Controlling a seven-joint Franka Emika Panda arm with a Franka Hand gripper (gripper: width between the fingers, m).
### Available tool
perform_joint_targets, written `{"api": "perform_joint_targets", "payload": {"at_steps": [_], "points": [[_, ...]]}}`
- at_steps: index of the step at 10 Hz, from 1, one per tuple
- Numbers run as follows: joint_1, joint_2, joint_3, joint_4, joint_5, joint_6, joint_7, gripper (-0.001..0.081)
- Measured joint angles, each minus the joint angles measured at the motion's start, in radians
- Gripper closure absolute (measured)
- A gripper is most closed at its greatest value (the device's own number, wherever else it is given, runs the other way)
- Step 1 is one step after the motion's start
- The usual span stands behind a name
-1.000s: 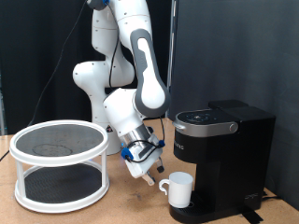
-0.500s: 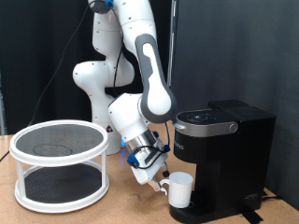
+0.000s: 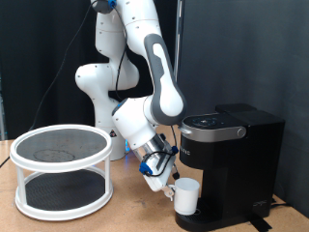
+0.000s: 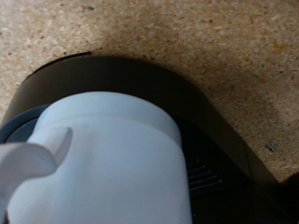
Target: Make a cup of coffee with the keurig machine
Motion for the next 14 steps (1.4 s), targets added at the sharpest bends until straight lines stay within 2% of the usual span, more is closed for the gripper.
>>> {"api": "perform_joint_targets", "payload": {"at_steps": [9, 12, 14], "points": [[-0.003, 0.0, 0.002, 0.012, 0.076, -0.035, -0.06, 0.0072], [-0.016, 0.0, 0.001, 0.032, 0.076, -0.053, -0.058, 0.0072], [-0.024, 0.0, 0.0, 0.034, 0.043, -0.054, -0.033, 0.0072]]}}
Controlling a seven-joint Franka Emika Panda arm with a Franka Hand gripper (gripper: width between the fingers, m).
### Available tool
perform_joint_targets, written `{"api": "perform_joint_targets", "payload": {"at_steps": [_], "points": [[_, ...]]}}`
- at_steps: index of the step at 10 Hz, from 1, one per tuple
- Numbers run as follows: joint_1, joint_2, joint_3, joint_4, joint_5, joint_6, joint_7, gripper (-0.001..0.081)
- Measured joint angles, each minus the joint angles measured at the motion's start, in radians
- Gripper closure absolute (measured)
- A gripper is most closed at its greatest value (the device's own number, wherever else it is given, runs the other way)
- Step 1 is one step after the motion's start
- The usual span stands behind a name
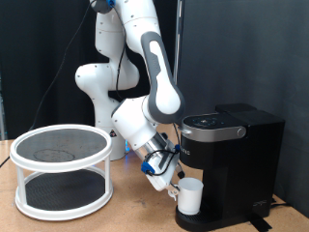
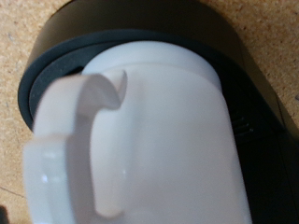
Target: Make a cup of coffee with the keurig machine
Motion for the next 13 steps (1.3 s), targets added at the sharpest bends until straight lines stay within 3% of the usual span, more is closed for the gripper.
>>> {"api": "perform_joint_targets", "payload": {"at_steps": [3, 8, 11, 13], "points": [[-0.026, -0.016, -0.02, -0.029, -0.107, 0.0, 0.074, 0.0072], [-0.101, -0.084, -0.086, -0.1, -0.208, -0.053, 0.053, 0.0072], [-0.111, -0.11, -0.098, -0.121, -0.311, -0.103, 0.078, 0.0072], [-0.108, -0.119, -0.088, -0.129, -0.319, -0.105, 0.084, 0.0072]]}}
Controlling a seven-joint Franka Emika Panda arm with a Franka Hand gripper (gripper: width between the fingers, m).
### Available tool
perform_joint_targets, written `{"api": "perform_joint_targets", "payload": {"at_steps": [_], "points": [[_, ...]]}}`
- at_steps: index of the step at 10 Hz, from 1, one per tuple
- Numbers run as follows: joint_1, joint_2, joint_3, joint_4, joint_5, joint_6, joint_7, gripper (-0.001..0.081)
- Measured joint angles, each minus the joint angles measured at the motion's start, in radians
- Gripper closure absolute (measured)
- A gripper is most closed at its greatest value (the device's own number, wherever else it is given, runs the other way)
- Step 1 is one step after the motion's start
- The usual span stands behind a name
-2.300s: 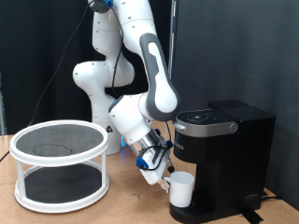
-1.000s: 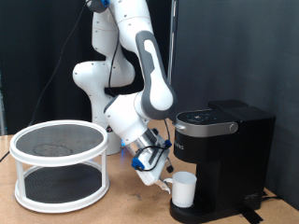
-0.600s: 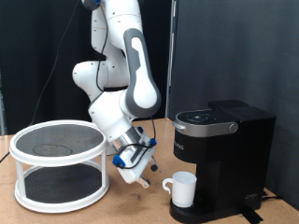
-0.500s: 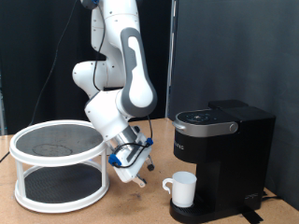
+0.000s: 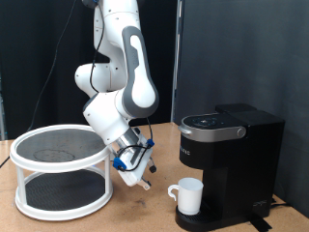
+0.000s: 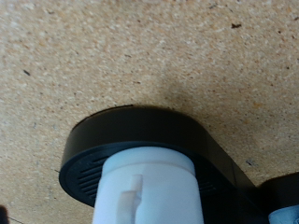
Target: Make a cup of coffee with the keurig machine
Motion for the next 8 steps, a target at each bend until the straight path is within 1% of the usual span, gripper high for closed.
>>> {"api": "perform_joint_targets", "payload": {"at_steps": [2, 8], "points": [[0.003, -0.006, 0.018, -0.001, 0.013, 0.003, 0.0, 0.0072], [0.036, -0.001, 0.087, -0.001, 0.075, 0.067, 0.019, 0.0072]]}}
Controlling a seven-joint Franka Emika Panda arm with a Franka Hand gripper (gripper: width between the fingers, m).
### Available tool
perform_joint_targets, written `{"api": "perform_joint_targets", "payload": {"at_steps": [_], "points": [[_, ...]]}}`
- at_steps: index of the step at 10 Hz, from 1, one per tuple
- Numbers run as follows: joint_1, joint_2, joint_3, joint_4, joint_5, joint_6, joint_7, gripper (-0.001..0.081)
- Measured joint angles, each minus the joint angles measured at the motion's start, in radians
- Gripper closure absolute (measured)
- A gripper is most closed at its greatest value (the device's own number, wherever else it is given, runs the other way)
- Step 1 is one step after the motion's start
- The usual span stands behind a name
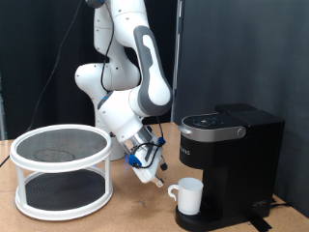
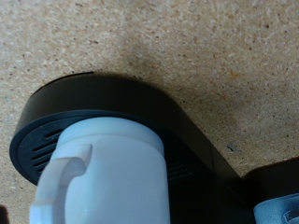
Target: Make a cup of coffee with the keurig machine
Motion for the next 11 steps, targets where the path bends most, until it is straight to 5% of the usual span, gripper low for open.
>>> {"api": "perform_joint_targets", "payload": {"at_steps": [11], "points": [[0.013, 0.088, 0.036, 0.075, 0.044, 0.027, 0.017, 0.0072]]}}
